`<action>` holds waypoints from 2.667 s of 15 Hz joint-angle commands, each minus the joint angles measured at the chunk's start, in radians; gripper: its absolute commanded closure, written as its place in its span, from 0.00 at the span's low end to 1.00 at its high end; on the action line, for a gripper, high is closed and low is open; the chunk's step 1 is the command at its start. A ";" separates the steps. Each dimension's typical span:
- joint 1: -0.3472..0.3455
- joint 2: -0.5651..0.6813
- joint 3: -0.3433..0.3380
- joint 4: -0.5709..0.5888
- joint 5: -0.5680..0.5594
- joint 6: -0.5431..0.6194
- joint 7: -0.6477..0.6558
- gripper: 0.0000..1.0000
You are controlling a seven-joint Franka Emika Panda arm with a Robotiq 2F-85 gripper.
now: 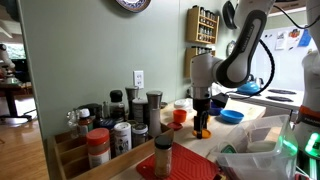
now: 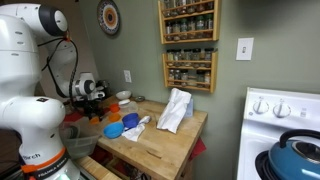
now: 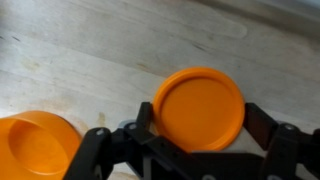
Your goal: Put the orange lid on the orange bowl
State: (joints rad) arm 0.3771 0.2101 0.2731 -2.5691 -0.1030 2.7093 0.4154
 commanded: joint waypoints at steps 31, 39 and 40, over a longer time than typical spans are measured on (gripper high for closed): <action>-0.130 -0.242 -0.069 -0.058 -0.021 -0.135 0.038 0.24; -0.192 -0.203 -0.093 -0.047 -0.022 -0.125 0.046 0.30; -0.193 -0.198 -0.094 -0.046 -0.018 -0.121 0.043 0.30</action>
State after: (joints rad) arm 0.1914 0.0020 0.1849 -2.6046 -0.1044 2.5824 0.4313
